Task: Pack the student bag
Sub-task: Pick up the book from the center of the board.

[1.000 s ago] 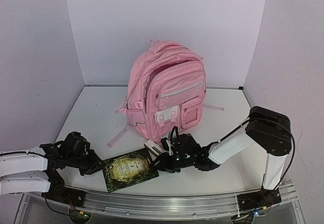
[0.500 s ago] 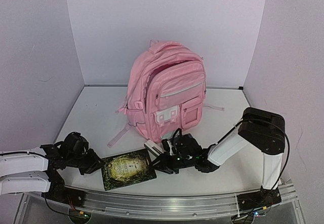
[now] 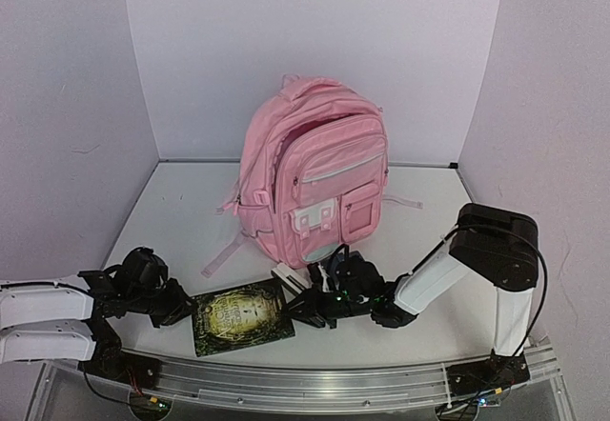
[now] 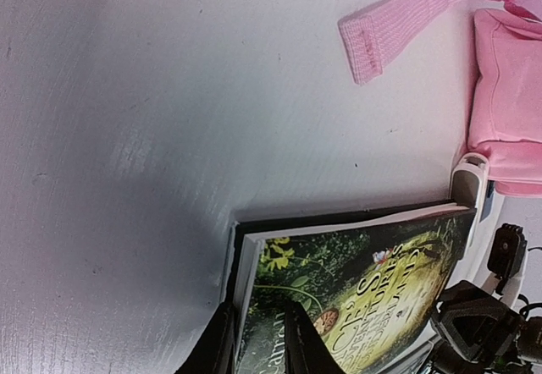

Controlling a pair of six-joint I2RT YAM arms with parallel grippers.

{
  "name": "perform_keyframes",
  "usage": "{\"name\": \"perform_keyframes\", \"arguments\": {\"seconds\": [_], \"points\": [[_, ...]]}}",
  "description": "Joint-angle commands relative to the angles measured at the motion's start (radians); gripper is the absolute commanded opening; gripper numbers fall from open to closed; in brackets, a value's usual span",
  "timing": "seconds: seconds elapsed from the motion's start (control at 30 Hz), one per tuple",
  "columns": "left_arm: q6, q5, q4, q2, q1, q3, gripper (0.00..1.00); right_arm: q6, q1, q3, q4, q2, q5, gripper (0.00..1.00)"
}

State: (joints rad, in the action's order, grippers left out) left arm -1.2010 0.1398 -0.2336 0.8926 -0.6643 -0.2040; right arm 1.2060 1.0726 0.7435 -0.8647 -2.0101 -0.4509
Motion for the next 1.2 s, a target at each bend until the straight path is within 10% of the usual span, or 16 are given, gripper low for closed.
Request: {"name": "perform_keyframes", "arguments": {"seconds": [0.0,0.6,0.9,1.17], "points": [[0.018,0.176,0.074,0.033,-0.018,-0.030,0.20,-0.002,0.051,0.037,-0.241,0.111,-0.010,0.21],[0.040,0.227,0.096,0.025,-0.017,-0.038,0.21,-0.041,0.070,0.032,-0.258,0.132,0.020,0.00],[0.134,0.078,-0.143,-0.019,-0.016,-0.157,0.72,-0.243,0.073,0.037,0.105,0.319,0.176,0.00],[0.457,0.002,-0.164,0.026,-0.017,-0.331,0.88,-0.438,0.074,0.109,0.417,0.461,0.218,0.00]]}}
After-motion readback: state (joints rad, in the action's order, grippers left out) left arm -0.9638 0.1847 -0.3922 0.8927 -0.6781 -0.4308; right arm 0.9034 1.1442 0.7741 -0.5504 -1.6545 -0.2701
